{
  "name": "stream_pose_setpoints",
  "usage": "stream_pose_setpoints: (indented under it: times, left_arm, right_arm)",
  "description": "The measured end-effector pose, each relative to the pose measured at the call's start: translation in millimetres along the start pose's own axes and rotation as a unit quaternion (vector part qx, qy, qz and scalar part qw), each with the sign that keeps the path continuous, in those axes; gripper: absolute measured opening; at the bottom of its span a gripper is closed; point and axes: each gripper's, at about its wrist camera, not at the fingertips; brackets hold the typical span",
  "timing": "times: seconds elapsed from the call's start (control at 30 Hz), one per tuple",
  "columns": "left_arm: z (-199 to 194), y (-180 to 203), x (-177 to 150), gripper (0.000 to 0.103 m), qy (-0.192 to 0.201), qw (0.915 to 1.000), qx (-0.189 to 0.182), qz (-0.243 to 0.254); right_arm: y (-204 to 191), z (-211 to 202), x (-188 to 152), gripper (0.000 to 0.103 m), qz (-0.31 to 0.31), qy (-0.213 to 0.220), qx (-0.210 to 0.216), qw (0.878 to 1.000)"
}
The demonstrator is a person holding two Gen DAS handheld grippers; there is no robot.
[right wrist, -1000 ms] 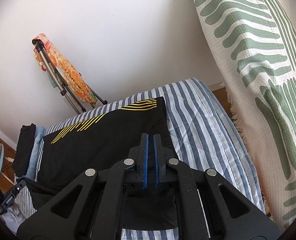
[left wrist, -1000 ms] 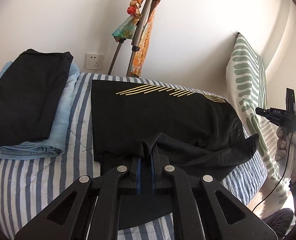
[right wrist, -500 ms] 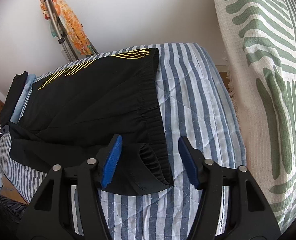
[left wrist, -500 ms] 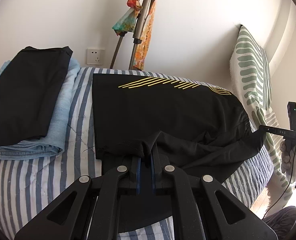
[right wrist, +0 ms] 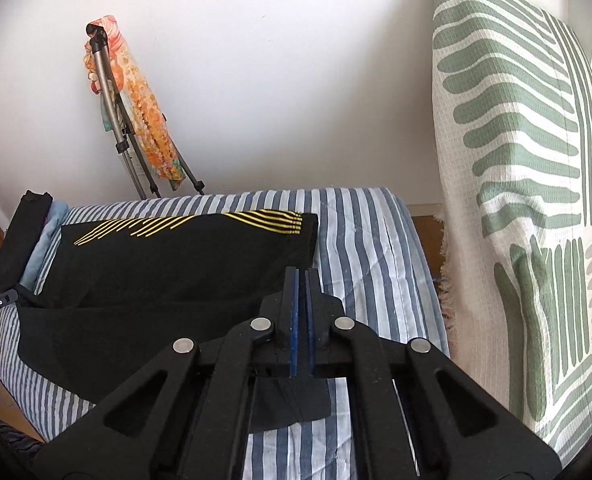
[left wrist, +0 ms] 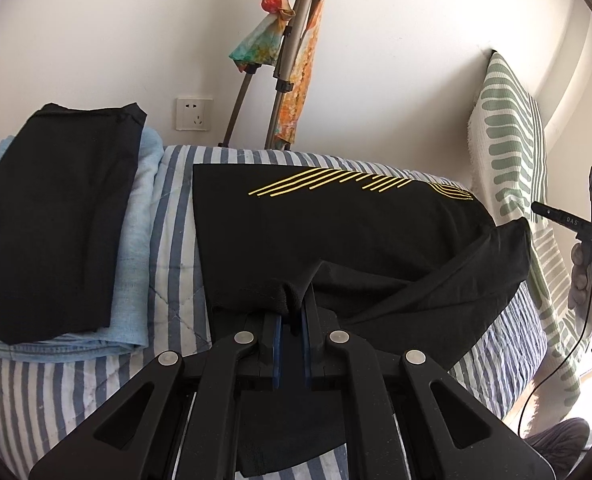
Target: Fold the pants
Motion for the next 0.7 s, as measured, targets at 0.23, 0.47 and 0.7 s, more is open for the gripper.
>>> stream_pose_setpoints:
  times: [0.23,0.47,0.7]
  left_arm:
    - [45.9,-13.4,25.4,0.007,-0.043,0.9991,-0.004,0.0]
    - [42.3,-34.6,44.2,0.047,-0.076,0.997,0.005,0.012]
    - [14.4,-17.8,26.6,0.047,-0.067,0.9839,0.017,0.165]
  right_arm:
    - [-20.5,59.3,31.5,0.003,-0.031,-0.014,-0.009,0.999]
    - [-14.0,62.6,-4.5,0.004,-0.033,-0.056,0.018,0.998]
    - [-4.2,43.5,-32.9,0.054,-0.032,-0.061,0.06,0.996]
Point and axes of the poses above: each gripper's, at about its wrist camera, not at the fingertips, and z roughly the way its jaws point, y to its right, x to its top, and after that the axes turned 1 degree about -x, right-handed
